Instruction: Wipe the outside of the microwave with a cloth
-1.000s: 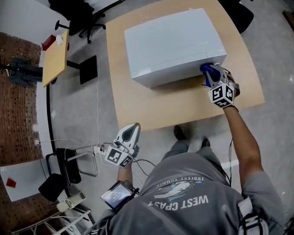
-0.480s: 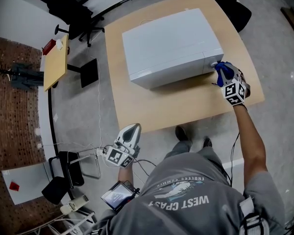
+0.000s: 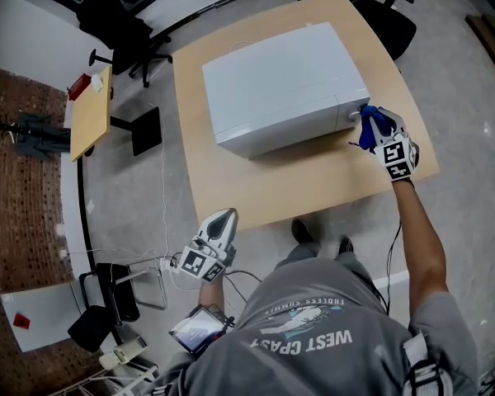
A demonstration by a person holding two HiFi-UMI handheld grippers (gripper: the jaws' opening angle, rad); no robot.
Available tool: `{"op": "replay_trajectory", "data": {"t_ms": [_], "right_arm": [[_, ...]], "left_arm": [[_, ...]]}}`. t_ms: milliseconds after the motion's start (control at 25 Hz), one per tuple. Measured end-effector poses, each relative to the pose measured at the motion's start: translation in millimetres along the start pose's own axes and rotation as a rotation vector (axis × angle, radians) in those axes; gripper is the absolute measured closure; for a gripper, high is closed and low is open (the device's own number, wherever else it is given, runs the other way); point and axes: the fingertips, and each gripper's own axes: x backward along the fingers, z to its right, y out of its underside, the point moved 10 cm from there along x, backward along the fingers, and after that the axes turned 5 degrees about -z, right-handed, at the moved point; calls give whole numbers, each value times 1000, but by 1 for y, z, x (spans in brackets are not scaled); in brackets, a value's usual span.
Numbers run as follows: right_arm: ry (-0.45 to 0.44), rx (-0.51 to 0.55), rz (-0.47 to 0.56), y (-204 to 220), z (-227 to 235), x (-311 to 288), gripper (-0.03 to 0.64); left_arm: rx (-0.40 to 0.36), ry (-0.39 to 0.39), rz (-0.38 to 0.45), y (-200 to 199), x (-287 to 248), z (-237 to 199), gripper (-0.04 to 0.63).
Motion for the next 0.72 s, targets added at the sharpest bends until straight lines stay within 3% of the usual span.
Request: {"op": "replay_trajectory", "data": {"t_ms": [440,720], "right_arm": [[3,-195,123,-51,34,24,548],[45,-160,164,-121,59,24,548]], "left_arm": [[30,44,59,-7,-11,-26,574],[48,86,119,-13,-8,-55,572]]}}
